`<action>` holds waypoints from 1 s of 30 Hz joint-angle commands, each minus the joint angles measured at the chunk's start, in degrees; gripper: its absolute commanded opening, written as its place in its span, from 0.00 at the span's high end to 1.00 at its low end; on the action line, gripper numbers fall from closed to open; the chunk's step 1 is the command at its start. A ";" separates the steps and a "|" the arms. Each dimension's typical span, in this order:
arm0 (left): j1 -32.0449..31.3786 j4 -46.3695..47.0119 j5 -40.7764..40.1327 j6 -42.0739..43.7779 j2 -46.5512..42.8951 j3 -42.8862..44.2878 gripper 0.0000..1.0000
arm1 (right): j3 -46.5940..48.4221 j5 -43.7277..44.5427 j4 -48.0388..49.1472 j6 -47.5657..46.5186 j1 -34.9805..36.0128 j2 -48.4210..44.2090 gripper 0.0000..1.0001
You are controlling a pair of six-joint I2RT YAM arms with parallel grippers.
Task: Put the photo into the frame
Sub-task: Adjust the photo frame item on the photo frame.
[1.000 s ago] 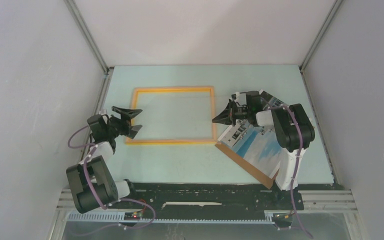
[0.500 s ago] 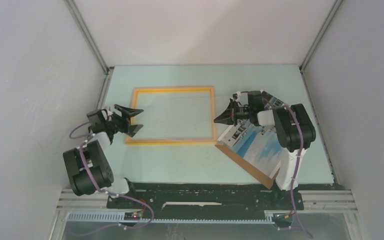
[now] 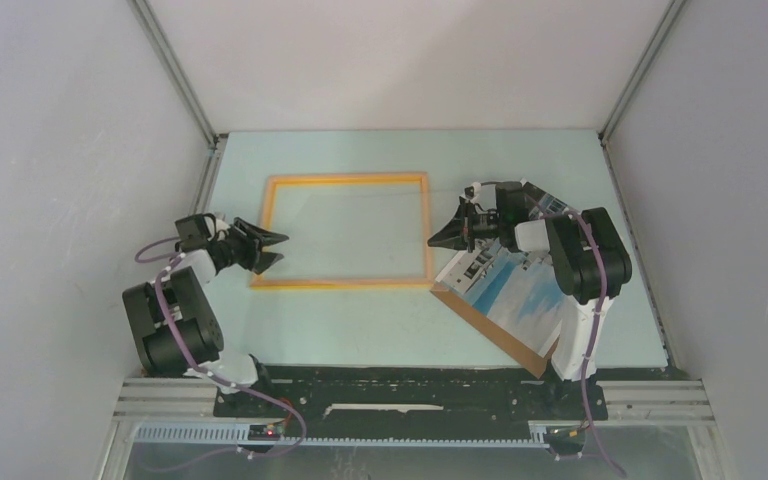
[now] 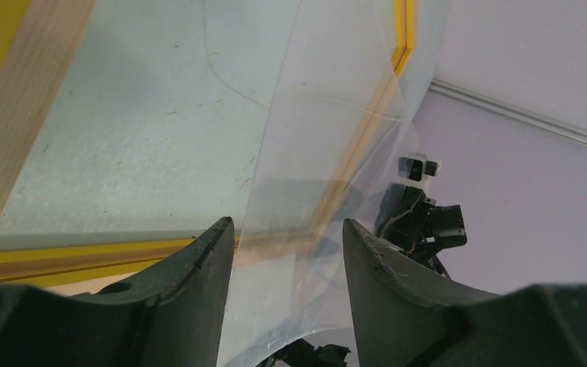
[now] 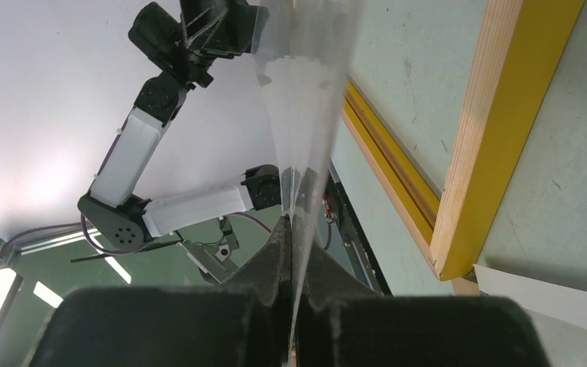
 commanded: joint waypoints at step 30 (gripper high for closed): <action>0.85 -3.69 -2.50 7.51 -1.03 -0.73 1.00 | 8.53 -0.38 -9.04 -12.12 1.95 0.34 1.00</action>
